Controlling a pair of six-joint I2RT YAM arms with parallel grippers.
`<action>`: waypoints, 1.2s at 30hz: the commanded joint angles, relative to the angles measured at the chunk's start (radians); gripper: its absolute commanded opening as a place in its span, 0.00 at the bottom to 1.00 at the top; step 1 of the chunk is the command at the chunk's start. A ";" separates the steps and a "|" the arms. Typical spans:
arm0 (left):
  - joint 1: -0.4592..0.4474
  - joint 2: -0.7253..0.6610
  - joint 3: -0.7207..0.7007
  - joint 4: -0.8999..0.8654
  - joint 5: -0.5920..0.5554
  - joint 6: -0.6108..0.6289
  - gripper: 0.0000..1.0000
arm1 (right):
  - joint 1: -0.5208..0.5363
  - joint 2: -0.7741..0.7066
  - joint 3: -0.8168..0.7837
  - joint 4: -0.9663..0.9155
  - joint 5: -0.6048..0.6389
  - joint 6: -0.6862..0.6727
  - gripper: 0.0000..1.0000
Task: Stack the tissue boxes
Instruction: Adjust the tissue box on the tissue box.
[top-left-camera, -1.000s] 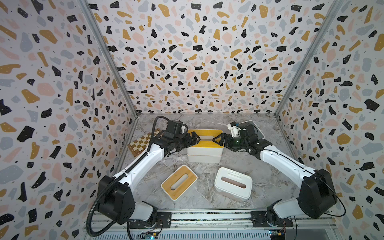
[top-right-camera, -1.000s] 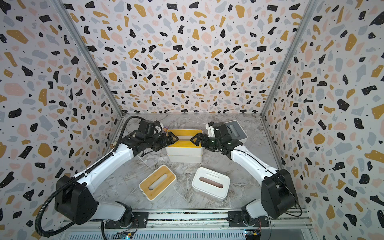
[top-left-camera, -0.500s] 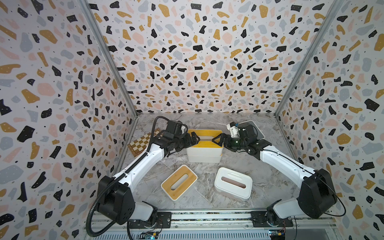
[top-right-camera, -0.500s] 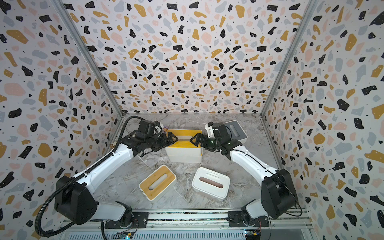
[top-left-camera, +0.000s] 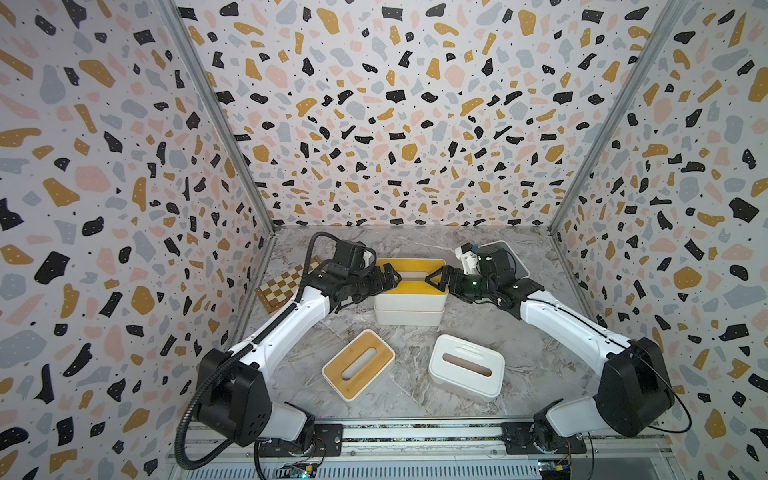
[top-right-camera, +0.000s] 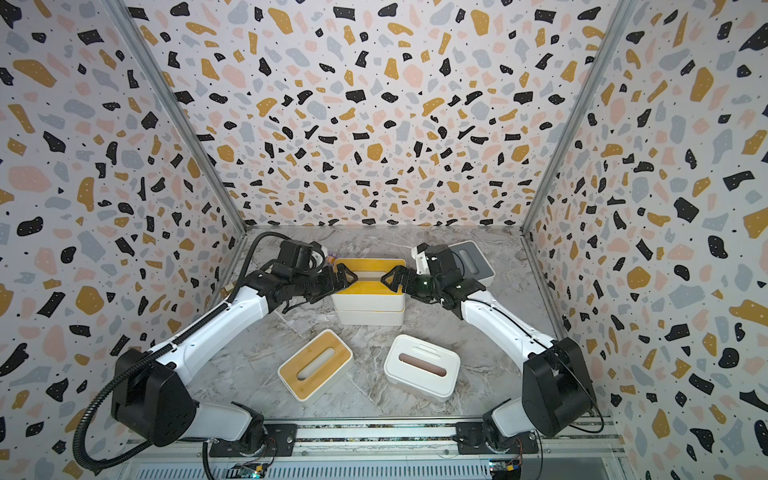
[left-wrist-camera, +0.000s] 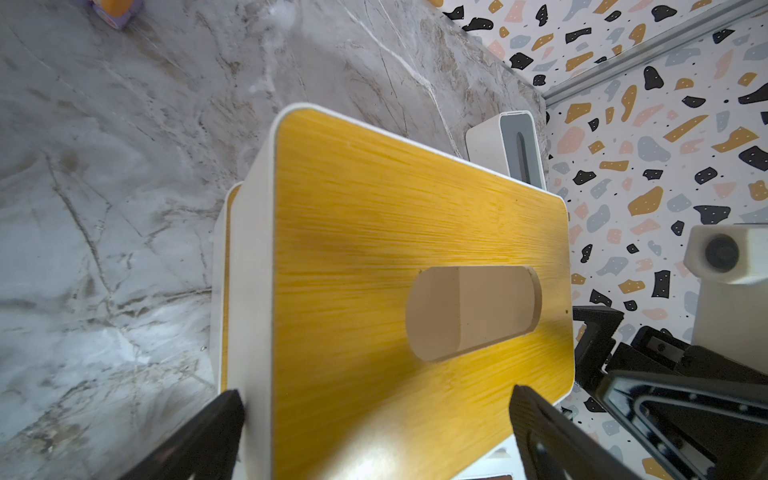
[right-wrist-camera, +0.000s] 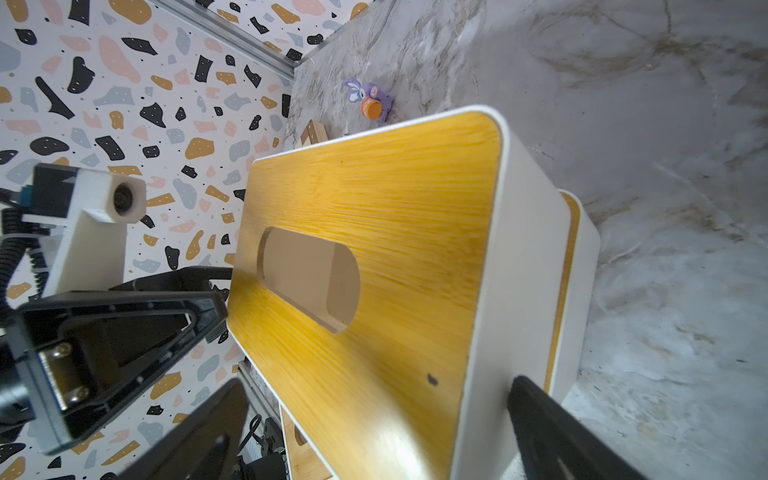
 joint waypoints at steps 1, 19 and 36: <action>-0.012 0.006 0.050 0.029 0.017 0.020 1.00 | 0.006 -0.016 0.013 0.028 -0.029 0.007 0.99; -0.011 -0.003 0.072 -0.030 -0.020 0.018 0.99 | 0.016 -0.037 0.004 0.015 -0.006 0.015 0.99; -0.010 -0.079 0.128 -0.133 -0.136 0.072 1.00 | -0.036 -0.116 0.010 -0.085 0.024 -0.024 0.99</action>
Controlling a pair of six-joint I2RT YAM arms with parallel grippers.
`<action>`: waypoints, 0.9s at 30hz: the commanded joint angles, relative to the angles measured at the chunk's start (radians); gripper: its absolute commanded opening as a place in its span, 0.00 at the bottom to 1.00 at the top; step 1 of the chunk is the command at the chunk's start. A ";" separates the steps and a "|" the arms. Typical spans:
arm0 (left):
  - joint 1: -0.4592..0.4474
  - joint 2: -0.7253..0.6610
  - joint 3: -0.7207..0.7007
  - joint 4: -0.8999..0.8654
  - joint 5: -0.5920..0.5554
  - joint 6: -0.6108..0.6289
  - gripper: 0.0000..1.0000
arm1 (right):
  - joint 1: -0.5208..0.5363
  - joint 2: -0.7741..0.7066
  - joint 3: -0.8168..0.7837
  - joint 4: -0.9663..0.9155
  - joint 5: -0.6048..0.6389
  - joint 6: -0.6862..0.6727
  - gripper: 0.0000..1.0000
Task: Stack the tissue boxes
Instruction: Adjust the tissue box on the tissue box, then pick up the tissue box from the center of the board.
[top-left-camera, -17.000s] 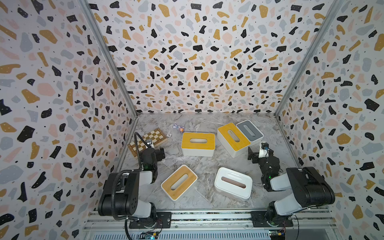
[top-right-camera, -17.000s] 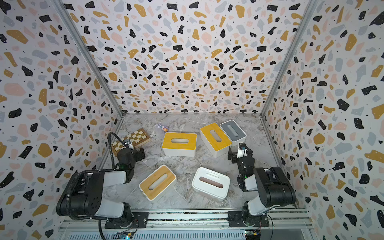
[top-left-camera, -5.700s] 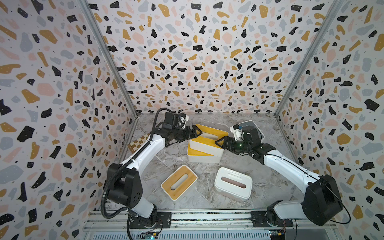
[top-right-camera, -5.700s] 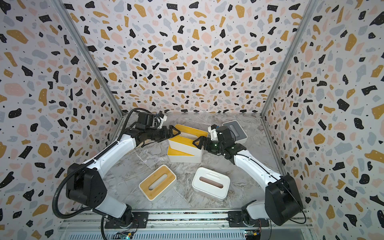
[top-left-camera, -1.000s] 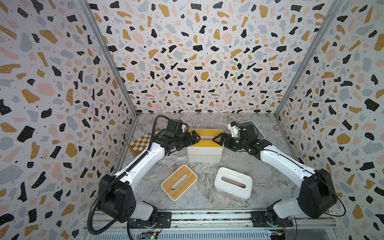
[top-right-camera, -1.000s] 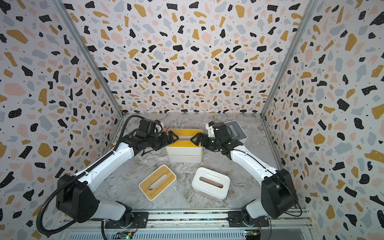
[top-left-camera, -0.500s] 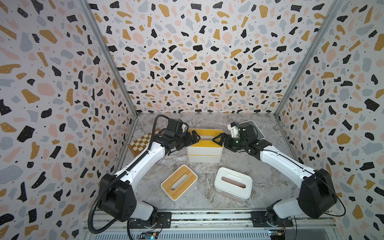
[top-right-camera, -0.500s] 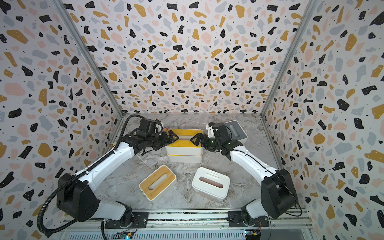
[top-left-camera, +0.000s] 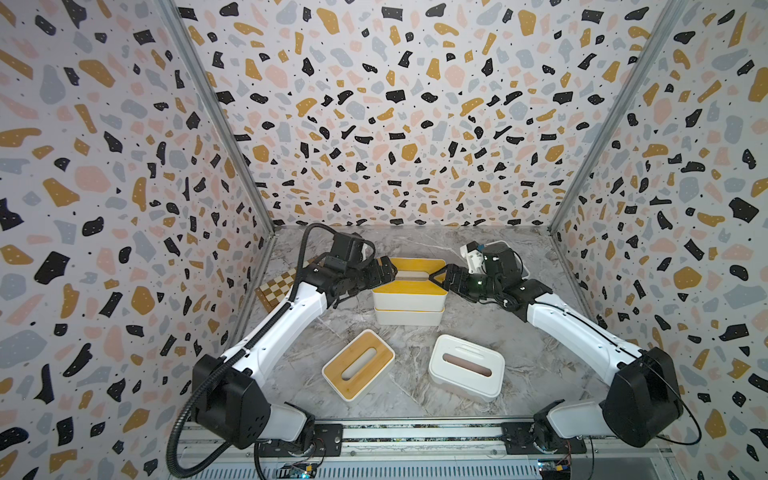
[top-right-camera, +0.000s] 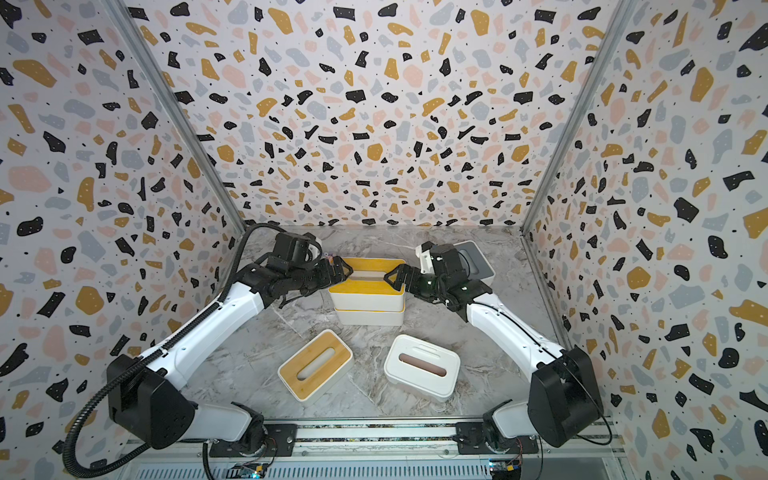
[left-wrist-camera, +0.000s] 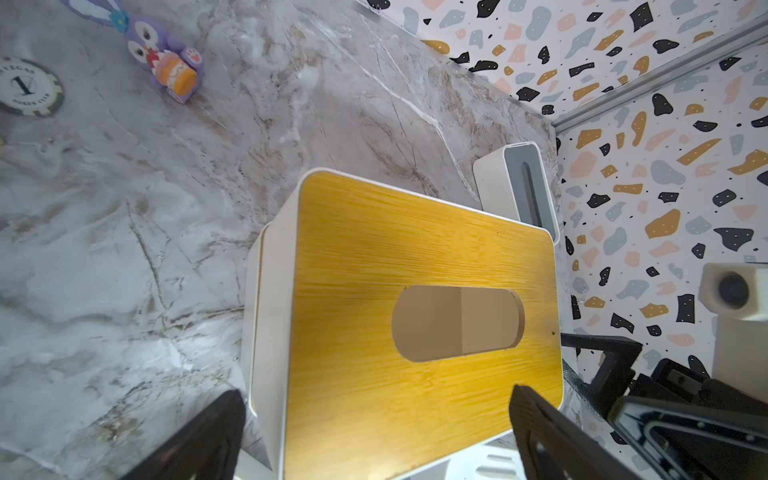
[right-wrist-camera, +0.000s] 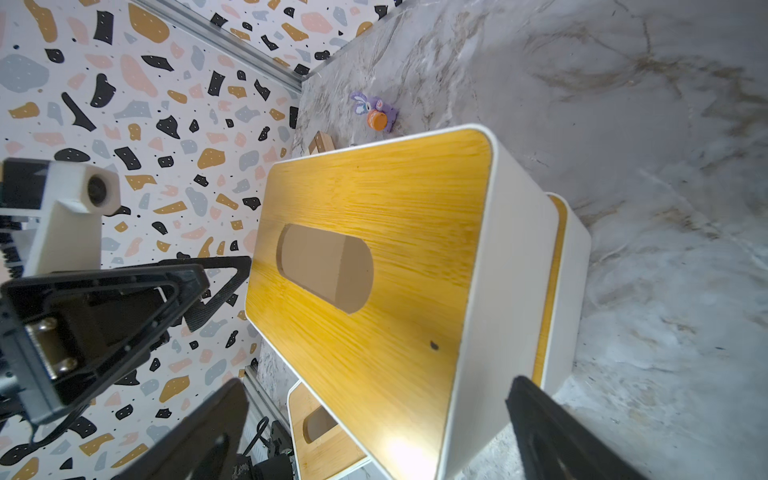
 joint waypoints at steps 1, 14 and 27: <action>-0.004 -0.066 0.033 -0.043 -0.025 0.040 1.00 | -0.014 -0.059 0.016 -0.064 0.012 -0.032 0.99; -0.011 -0.317 -0.051 -0.206 -0.025 0.059 0.99 | -0.029 -0.219 0.028 -0.324 0.079 -0.111 0.99; -0.236 -0.372 -0.124 -0.248 0.012 0.031 1.00 | -0.026 -0.412 -0.064 -0.639 0.272 -0.082 0.99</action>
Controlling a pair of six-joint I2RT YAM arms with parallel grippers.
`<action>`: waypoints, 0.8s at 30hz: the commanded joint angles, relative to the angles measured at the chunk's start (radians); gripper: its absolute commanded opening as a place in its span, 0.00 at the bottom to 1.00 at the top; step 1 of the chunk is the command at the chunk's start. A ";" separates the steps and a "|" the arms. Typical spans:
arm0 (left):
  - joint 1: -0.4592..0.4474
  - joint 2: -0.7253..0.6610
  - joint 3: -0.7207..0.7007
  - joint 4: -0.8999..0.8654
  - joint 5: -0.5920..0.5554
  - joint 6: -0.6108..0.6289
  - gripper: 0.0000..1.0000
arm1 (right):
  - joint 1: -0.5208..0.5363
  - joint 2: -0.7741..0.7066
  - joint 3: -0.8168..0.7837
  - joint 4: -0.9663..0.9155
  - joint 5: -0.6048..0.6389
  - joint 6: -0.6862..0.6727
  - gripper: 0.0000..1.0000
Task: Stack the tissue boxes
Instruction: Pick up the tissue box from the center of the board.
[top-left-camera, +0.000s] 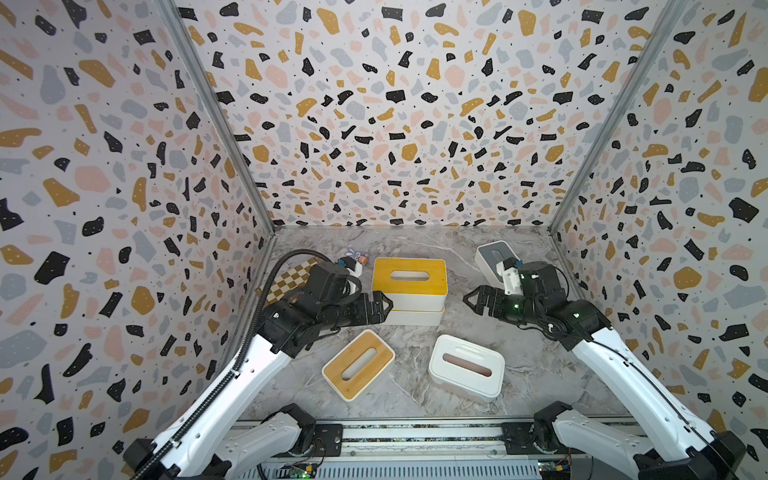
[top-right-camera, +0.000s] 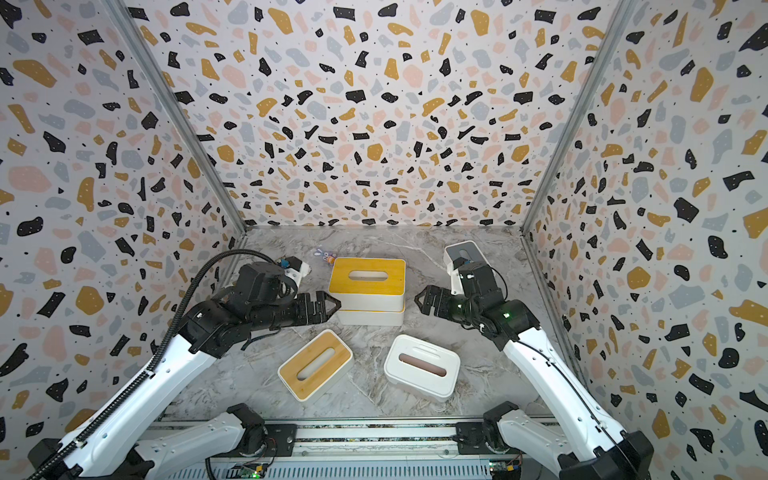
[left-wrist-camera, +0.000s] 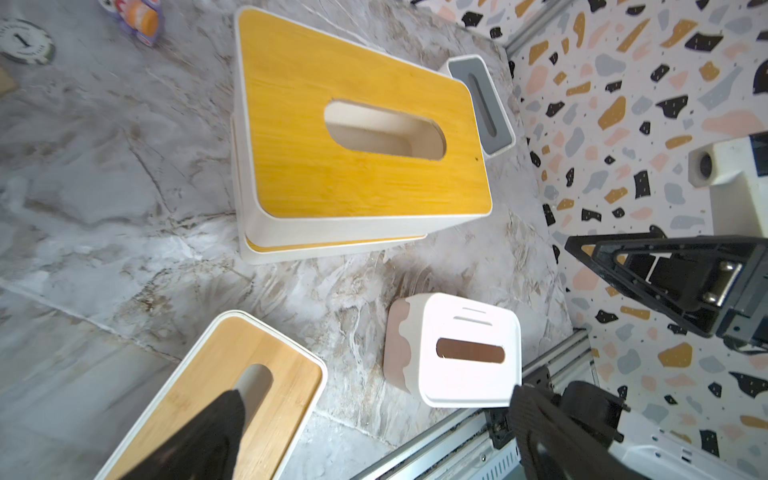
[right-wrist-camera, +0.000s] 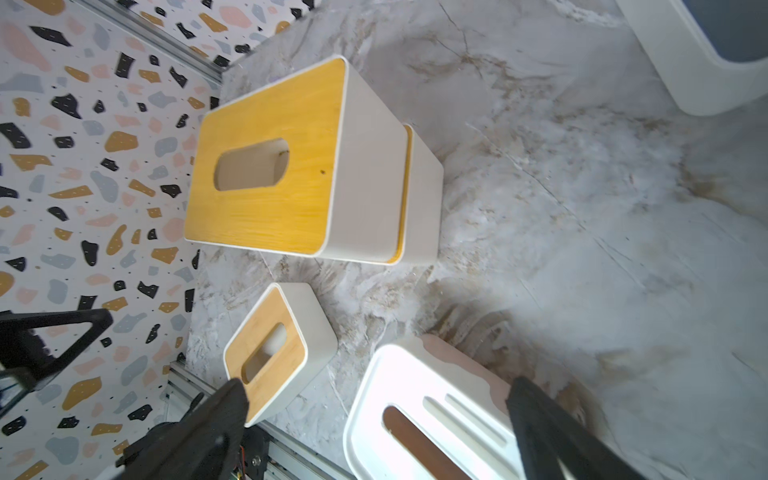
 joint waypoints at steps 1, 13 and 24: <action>-0.074 0.001 -0.039 0.020 0.014 -0.023 1.00 | 0.002 -0.056 -0.034 -0.152 0.088 0.040 0.99; -0.292 0.129 -0.206 0.298 0.030 -0.137 1.00 | 0.001 -0.233 -0.216 -0.274 0.111 0.152 0.99; -0.360 0.277 -0.296 0.525 0.011 -0.162 1.00 | 0.001 -0.346 -0.433 -0.137 -0.051 0.199 0.99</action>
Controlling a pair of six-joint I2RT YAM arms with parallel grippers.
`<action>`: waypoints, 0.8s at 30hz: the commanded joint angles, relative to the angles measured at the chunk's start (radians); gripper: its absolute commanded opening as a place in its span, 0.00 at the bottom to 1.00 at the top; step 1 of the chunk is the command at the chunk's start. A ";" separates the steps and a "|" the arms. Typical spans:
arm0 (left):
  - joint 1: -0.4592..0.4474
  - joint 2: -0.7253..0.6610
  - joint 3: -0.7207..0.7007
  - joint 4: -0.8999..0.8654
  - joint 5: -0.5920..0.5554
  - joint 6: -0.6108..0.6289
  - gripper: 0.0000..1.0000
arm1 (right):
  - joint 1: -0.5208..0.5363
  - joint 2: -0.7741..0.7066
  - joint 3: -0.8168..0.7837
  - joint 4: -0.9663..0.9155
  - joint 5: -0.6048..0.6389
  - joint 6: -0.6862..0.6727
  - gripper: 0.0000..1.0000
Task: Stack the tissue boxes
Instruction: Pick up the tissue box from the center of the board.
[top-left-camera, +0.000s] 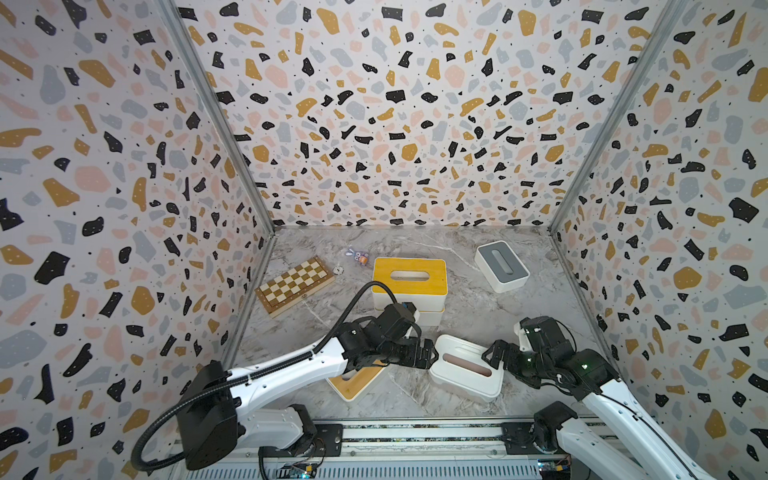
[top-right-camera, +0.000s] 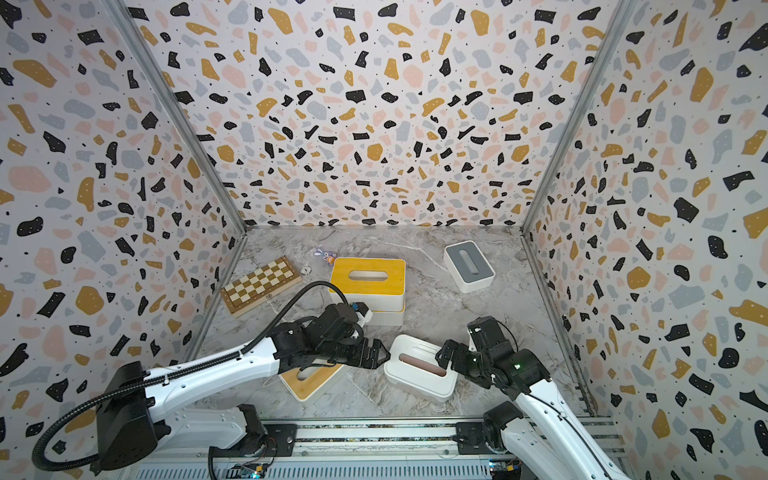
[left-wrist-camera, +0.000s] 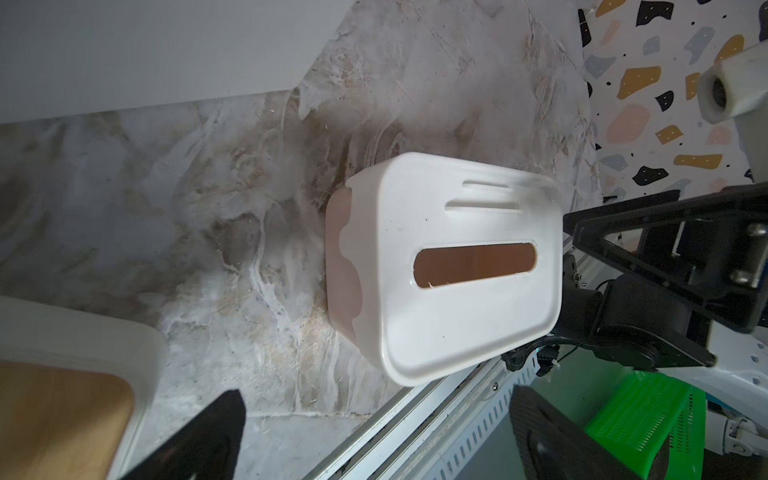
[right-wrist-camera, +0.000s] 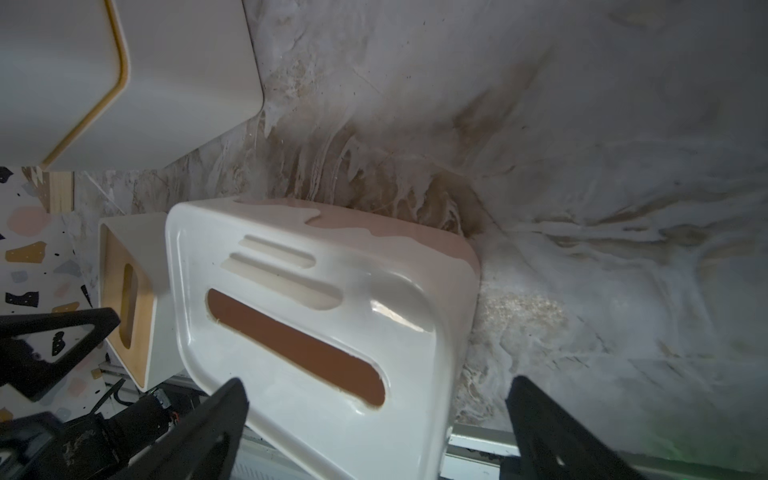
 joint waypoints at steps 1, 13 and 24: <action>-0.017 0.028 -0.015 0.134 -0.010 -0.013 1.00 | 0.001 -0.021 -0.015 0.048 -0.054 0.019 0.99; -0.046 0.180 -0.022 0.370 0.026 -0.084 1.00 | 0.002 -0.064 -0.151 0.169 -0.138 0.034 0.99; -0.071 0.195 -0.017 0.369 0.062 -0.123 1.00 | 0.002 0.001 -0.110 0.105 -0.078 -0.003 0.96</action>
